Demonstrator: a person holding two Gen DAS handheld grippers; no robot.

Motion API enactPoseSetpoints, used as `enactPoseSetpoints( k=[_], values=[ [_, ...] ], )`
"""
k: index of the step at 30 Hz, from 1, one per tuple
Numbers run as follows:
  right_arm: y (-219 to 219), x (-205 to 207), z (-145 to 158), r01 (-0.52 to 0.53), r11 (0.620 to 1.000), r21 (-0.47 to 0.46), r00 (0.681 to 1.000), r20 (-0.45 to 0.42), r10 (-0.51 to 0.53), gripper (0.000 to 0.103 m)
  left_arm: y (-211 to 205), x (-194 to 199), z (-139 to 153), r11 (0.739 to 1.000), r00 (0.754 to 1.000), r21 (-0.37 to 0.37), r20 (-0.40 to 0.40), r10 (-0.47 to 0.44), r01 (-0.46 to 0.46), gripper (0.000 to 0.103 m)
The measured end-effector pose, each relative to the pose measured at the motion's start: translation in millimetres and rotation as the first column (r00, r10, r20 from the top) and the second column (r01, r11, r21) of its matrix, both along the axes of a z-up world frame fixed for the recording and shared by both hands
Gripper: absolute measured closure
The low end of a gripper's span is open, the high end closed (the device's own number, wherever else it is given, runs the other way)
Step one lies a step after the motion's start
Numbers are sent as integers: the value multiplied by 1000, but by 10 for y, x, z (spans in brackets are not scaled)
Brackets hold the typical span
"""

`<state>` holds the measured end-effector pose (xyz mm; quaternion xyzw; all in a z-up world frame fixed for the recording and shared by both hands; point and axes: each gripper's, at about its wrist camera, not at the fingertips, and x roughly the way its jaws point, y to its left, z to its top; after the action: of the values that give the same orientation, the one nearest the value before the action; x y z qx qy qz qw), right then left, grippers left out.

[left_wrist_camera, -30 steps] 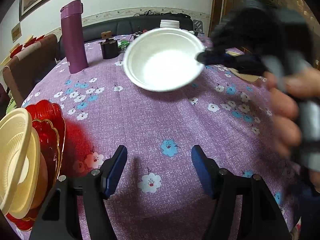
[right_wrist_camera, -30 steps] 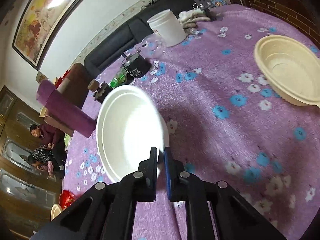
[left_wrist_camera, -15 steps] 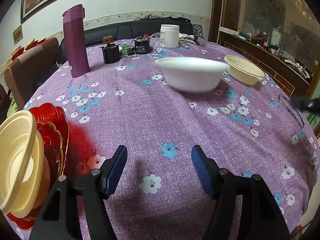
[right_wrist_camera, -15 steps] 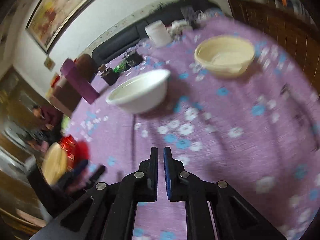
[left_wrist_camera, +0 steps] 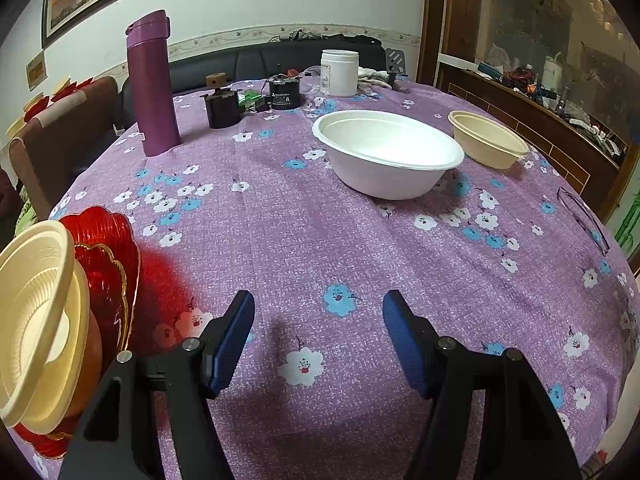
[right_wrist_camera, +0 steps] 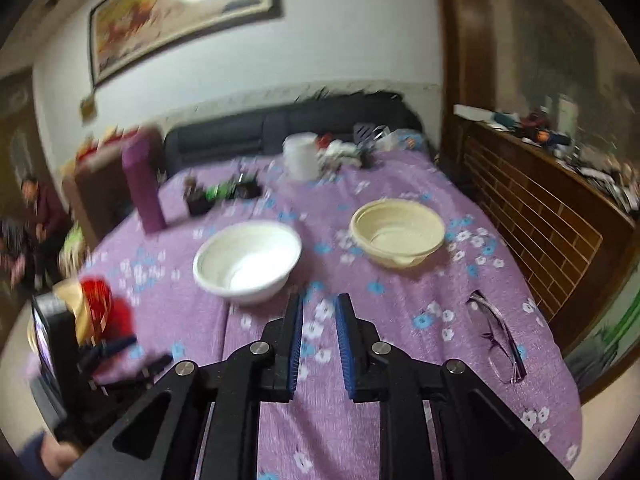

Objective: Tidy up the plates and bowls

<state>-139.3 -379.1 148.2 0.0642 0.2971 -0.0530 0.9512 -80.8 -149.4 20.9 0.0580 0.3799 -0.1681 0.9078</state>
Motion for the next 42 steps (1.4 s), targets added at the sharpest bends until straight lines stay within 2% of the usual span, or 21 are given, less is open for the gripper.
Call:
enactPoseSetpoints(
  k=[1, 3, 4, 5, 8, 12, 15, 16, 19, 21, 24, 27, 30, 31, 33, 36, 37, 38, 40, 41, 42],
  values=[
    [33, -35, 88, 4, 999, -52, 1000, 18, -3, 73, -3, 1, -1, 1000, 1000, 0, 0, -1, 1, 37],
    [93, -133, 209, 33, 994, -104, 996, 90, -24, 40, -7, -4, 3, 1000, 1000, -1, 2, -3, 3, 37],
    [128, -207, 292, 47, 990, -130, 990, 139, -29, 9, -6, -4, 3, 1000, 1000, -2, 3, -3, 3, 37],
    [172, -275, 351, 40, 988, -147, 984, 179, -13, 0, -6, -6, 5, 1000, 1000, -2, 4, -3, 3, 37],
    [292, -425, 457, 68, 976, -208, 962, 274, -9, 0, -7, -13, 9, 1000, 1000, -4, 6, -4, 4, 37],
    [415, -350, 425, 26, 968, -248, 977, 214, 28, 0, -5, -13, 10, 1000, 1000, -4, 9, -5, 5, 37],
    [501, -464, 328, 55, 954, -296, 957, 287, 33, 0, 0, -17, 16, 1000, 1000, -9, 13, -6, 6, 37],
    [503, -484, 308, 29, 961, -275, 951, 302, 58, 1, 1, -15, 15, 1000, 1000, -9, 12, -6, 6, 37],
    [458, -443, 251, 35, 971, -237, 960, 277, 33, 10, 0, -18, 17, 1000, 1000, -9, 14, -7, 7, 37],
    [459, -348, 163, 56, 965, -256, 971, 240, 7, 14, 4, -21, 19, 1000, 1000, -11, 16, -8, 8, 37],
    [452, -129, -86, 62, 947, -314, 991, 136, -20, 23, 15, -29, 22, 1000, 1000, -14, 18, -5, 6, 37],
    [325, 138, -413, 26, 957, -288, 999, -14, -31, 29, 16, -32, 21, 1000, 1000, -14, 18, -7, 7, 37],
    [116, 327, -636, 54, 971, -233, 984, -154, -92, 59, 3, -30, 18, 1000, 1000, -6, 17, -7, 7, 37],
    [39, 382, -693, 65, 975, -213, 975, -193, -107, 75, -2, -32, 16, 1000, 1000, -4, 17, -7, 7, 37],
    [-69, 454, -762, 102, 973, -209, 961, -232, -151, 75, 3, -32, 18, 1000, 1000, -1, 19, -2, 2, 37],
    [-104, 557, -832, 120, 953, -277, 951, -242, -190, 75, 35, -29, 34, 1000, 1000, -11, 19, 9, -9, 37],
    [-136, 602, -851, 103, 967, -233, 951, -261, -164, 75, 44, -14, 38, 1000, 1000, -16, 6, 10, -10, 37],
    [-200, 641, -857, 76, 991, -114, 952, -286, -106, 75, 55, 8, 46, 1000, 1000, -24, -11, 11, -12, 37],
    [-295, 704, -864, 35, 997, 73, 949, -314, -11, 78, 61, 63, 111, 999, 999, -34, -35, 13, -14, 37],
    [-287, 753, -844, 9, 995, 103, 948, -317, 25, 91, 59, 81, 166, 999, 999, -37, -31, 13, -14, 37],
    [-247, 794, -814, -10, 996, 85, 951, -308, 36, 93, 52, 109, 248, 999, 1000, -36, -20, 19, -20, 37]
  ],
)
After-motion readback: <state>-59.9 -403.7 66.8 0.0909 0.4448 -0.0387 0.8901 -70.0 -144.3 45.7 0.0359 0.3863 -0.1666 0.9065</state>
